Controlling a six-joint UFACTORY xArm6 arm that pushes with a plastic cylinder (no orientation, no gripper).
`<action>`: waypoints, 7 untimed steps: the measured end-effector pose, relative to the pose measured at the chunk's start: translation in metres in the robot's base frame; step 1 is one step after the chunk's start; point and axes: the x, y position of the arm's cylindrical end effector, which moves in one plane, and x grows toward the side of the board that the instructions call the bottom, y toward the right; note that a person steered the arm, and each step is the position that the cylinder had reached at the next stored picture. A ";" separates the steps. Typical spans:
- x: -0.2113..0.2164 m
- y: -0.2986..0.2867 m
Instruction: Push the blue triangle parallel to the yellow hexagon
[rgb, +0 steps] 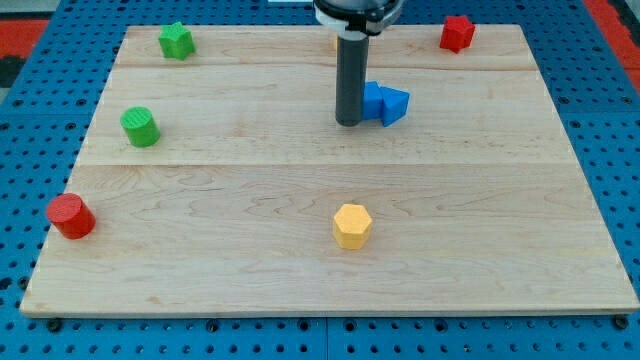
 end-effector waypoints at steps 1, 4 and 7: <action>-0.008 0.000; -0.016 0.000; -0.022 -0.043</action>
